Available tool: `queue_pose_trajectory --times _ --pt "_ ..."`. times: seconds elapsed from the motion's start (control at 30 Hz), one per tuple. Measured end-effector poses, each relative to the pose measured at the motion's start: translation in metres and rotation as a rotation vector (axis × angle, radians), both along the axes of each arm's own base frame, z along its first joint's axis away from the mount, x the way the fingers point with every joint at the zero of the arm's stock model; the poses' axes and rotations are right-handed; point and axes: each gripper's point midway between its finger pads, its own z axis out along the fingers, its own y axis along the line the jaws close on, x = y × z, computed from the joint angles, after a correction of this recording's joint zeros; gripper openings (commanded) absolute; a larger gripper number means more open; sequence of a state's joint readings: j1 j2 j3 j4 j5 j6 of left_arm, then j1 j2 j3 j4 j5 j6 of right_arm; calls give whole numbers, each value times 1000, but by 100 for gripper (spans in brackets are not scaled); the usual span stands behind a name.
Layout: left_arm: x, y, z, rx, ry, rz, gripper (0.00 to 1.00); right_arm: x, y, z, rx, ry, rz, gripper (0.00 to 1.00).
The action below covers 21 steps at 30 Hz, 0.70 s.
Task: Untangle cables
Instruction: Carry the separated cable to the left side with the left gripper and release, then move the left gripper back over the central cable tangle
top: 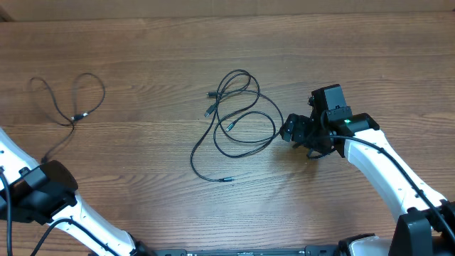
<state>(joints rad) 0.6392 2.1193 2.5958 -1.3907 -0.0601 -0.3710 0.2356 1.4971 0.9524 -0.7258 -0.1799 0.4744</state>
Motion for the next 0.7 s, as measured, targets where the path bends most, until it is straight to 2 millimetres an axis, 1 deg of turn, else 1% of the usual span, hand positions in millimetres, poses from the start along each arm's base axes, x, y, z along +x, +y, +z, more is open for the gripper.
queue_pose_trajectory --times 0.23,0.37,0.43,0.5,0.53,0.6,0.63,0.67,0.7 --pt "8 -11 -1 -51 -34 -48 77 0 0 0 0 0 0 86" --pt "14 -25 -2 -110 -60 -99 79 0 0 0 0 0 0 86" --pt "20 -37 -3 -139 -71 -136 79 0 0 0 0 0 0 86" --pt "28 -52 -3 -170 -84 -186 79 0 0 0 0 0 0 87" --pt "34 -63 -2 -186 -93 -220 79 0 0 0 0 -1 0 87" --pt "45 -86 -1 -207 -103 -290 80 0 0 0 0 1 -1 91" --pt "50 -95 0 -211 -106 -317 80 0 0 0 1 1 1 96" --pt "58 -115 0 -222 -109 -376 81 0 1 0 3 1 4 100" --pt "65 -131 1 -226 -109 -424 81 -1 1 0 5 3 3 100"
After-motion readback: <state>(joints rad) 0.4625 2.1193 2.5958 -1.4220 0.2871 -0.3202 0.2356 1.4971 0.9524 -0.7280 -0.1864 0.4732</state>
